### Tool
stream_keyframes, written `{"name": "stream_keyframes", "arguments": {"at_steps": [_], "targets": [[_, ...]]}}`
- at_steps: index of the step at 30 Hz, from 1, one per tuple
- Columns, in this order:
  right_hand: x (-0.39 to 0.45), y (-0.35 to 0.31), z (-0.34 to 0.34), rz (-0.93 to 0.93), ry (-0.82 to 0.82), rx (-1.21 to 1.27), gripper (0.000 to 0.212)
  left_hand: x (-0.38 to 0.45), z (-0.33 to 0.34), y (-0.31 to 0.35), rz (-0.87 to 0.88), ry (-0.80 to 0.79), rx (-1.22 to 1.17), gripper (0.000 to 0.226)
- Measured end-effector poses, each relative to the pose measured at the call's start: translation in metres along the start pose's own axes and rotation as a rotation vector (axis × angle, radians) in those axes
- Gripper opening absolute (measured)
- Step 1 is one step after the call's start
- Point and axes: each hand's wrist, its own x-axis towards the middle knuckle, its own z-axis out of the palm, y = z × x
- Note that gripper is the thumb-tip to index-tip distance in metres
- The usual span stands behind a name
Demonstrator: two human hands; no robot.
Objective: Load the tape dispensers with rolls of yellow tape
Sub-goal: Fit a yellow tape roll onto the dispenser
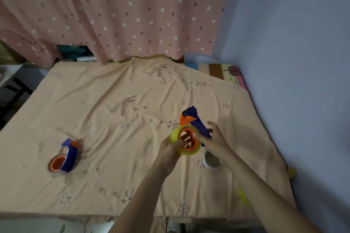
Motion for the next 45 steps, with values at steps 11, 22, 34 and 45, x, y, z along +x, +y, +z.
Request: {"name": "stream_keyframes", "arguments": {"at_steps": [11, 22, 34, 45], "targets": [[0.011, -0.009, 0.061, 0.173, -0.138, 0.103, 0.022, -0.039, -0.007, 0.016, -0.032, 0.198, 0.063, 0.037], [-0.002, -0.022, 0.131, 0.086, -0.234, 0.137, 0.016, -0.061, -0.054, 0.036, -0.001, 0.476, 0.042, 0.03], [-0.001, -0.068, 0.273, 0.019, -0.186, 0.013, 0.03, -0.06, -0.197, 0.092, -0.043, 0.435, 0.079, 0.003], [-0.051, -0.102, 0.425, 0.147, -0.011, 0.052, 0.033, -0.097, -0.343, 0.144, -0.166, 0.343, 0.124, 0.006]]}}
